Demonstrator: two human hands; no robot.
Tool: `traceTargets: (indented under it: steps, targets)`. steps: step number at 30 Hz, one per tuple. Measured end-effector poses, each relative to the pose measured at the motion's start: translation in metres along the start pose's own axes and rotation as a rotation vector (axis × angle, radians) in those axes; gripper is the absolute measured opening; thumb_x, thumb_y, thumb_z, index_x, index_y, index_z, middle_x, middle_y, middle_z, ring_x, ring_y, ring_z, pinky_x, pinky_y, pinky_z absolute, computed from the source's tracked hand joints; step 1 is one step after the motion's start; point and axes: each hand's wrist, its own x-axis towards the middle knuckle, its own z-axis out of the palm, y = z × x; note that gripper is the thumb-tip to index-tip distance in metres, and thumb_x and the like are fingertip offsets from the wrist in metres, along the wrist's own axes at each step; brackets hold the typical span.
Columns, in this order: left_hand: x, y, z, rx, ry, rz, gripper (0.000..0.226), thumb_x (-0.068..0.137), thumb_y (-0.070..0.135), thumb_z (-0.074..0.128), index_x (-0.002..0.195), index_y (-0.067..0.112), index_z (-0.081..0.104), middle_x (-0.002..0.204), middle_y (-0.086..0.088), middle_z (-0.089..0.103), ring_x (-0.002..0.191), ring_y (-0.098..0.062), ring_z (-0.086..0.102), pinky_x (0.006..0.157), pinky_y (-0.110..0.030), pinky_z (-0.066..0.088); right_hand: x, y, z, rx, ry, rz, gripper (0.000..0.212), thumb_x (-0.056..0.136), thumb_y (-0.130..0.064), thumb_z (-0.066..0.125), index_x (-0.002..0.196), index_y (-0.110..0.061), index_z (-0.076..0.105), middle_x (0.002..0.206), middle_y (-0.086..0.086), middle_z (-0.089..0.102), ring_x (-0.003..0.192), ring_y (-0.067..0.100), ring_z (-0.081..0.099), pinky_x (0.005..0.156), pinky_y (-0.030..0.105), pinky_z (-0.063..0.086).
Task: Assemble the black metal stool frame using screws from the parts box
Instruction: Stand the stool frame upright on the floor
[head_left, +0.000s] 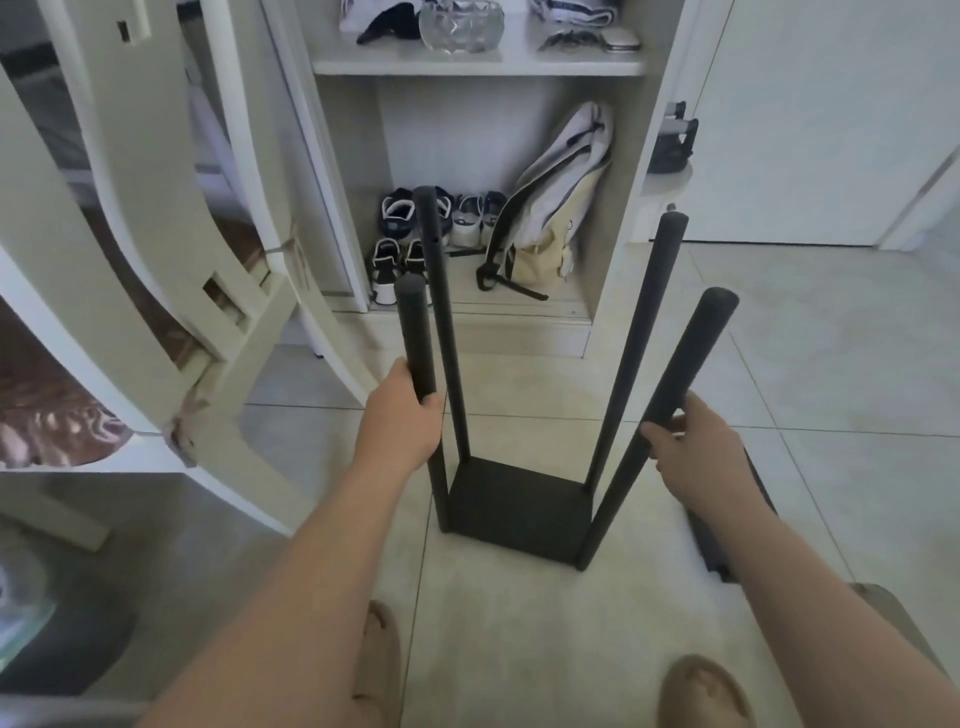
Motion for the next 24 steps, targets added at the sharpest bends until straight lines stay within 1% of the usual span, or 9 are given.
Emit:
traceTargets:
  steps: [2, 4, 6, 8, 12, 17, 20, 22, 24]
  targets:
    - [-0.001, 0.001, -0.001, -0.003, 0.001, -0.009, 0.033, 0.098, 0.021, 0.060, 0.129, 0.023, 0.051, 0.103, 0.009, 0.055, 0.095, -0.015, 0.055, 0.077, -0.029, 0.044, 0.004, 0.000, 0.002, 0.075, 0.020, 0.022, 0.035, 0.102, -0.024, 0.058, 0.135, -0.020, 0.051, 0.097, -0.011, 0.063, 0.079, 0.010, 0.067, 0.060, 0.022, 0.047]
    - [-0.005, 0.000, -0.002, 0.006, -0.004, -0.012, 0.035, 0.097, 0.021, 0.062, 0.130, 0.023, 0.051, 0.103, 0.009, 0.055, 0.095, -0.014, 0.054, 0.076, -0.027, 0.044, 0.007, 0.002, 0.002, 0.139, 0.044, 0.043, 0.037, 0.102, -0.023, 0.057, 0.139, -0.020, 0.050, 0.091, -0.017, 0.060, 0.076, 0.008, 0.069, 0.058, 0.019, 0.046]
    - [-0.009, 0.000, -0.004, 0.015, 0.004, -0.012, 0.034, 0.096, 0.021, 0.064, 0.128, 0.022, 0.052, 0.101, 0.011, 0.055, 0.096, -0.013, 0.054, 0.078, -0.027, 0.045, 0.008, 0.001, 0.002, 0.175, 0.065, 0.053, 0.038, 0.103, -0.023, 0.055, 0.141, -0.020, 0.050, 0.091, -0.016, 0.060, 0.076, 0.007, 0.069, 0.056, 0.017, 0.043]
    - [-0.014, 0.000, -0.006, 0.012, 0.016, -0.014, 0.034, 0.095, 0.020, 0.066, 0.127, 0.022, 0.054, 0.100, 0.011, 0.054, 0.098, -0.013, 0.054, 0.084, -0.032, 0.048, 0.009, 0.000, 0.002, 0.203, 0.078, 0.060, 0.038, 0.103, -0.023, 0.054, 0.141, -0.021, 0.050, 0.093, -0.015, 0.061, 0.077, 0.008, 0.069, 0.055, 0.017, 0.042]
    - [-0.024, 0.000, -0.010, 0.006, 0.030, -0.003, 0.034, 0.094, 0.018, 0.067, 0.126, 0.020, 0.056, 0.102, 0.011, 0.056, 0.107, -0.020, 0.062, 0.086, -0.031, 0.048, 0.008, -0.001, 0.005, 0.252, 0.103, 0.066, 0.037, 0.104, -0.020, 0.053, 0.140, -0.022, 0.052, 0.103, -0.007, 0.063, 0.072, 0.006, 0.069, 0.053, 0.014, 0.042]
    - [-0.030, 0.001, -0.019, -0.003, 0.102, 0.005, 0.034, 0.095, 0.018, 0.066, 0.128, 0.019, 0.057, 0.110, 0.005, 0.061, 0.112, -0.025, 0.063, 0.092, -0.040, 0.052, 0.004, -0.006, 0.013, 0.280, 0.093, 0.059, 0.041, 0.105, -0.022, 0.052, 0.145, -0.022, 0.048, 0.110, -0.010, 0.059, 0.067, 0.003, 0.071, 0.050, 0.013, 0.048]
    - [-0.028, -0.002, -0.025, -0.002, 0.098, 0.009, 0.032, 0.096, 0.020, 0.066, 0.127, 0.019, 0.057, 0.111, 0.003, 0.063, 0.111, -0.024, 0.063, 0.088, -0.036, 0.050, 0.002, -0.008, 0.017, 0.260, 0.054, 0.030, 0.038, 0.104, -0.021, 0.054, 0.142, -0.021, 0.052, 0.104, -0.013, 0.062, 0.070, 0.003, 0.071, 0.056, 0.014, 0.049]
    - [-0.026, -0.005, -0.028, -0.004, 0.075, 0.010, 0.034, 0.096, 0.022, 0.066, 0.128, 0.018, 0.057, 0.119, -0.002, 0.065, 0.112, -0.023, 0.064, 0.088, -0.035, 0.050, 0.000, -0.009, 0.017, 0.233, 0.038, 0.012, 0.035, 0.103, -0.021, 0.056, 0.138, -0.022, 0.055, 0.098, -0.018, 0.061, 0.073, 0.003, 0.070, 0.060, 0.017, 0.049]
    - [-0.025, -0.009, -0.030, -0.007, 0.056, 0.024, 0.035, 0.096, 0.024, 0.066, 0.129, 0.018, 0.057, 0.120, -0.001, 0.065, 0.109, -0.020, 0.063, 0.089, -0.035, 0.050, 0.000, -0.010, 0.016, 0.227, 0.039, 0.011, 0.034, 0.102, -0.019, 0.057, 0.136, -0.021, 0.057, 0.095, -0.019, 0.061, 0.075, 0.004, 0.070, 0.065, 0.021, 0.051]
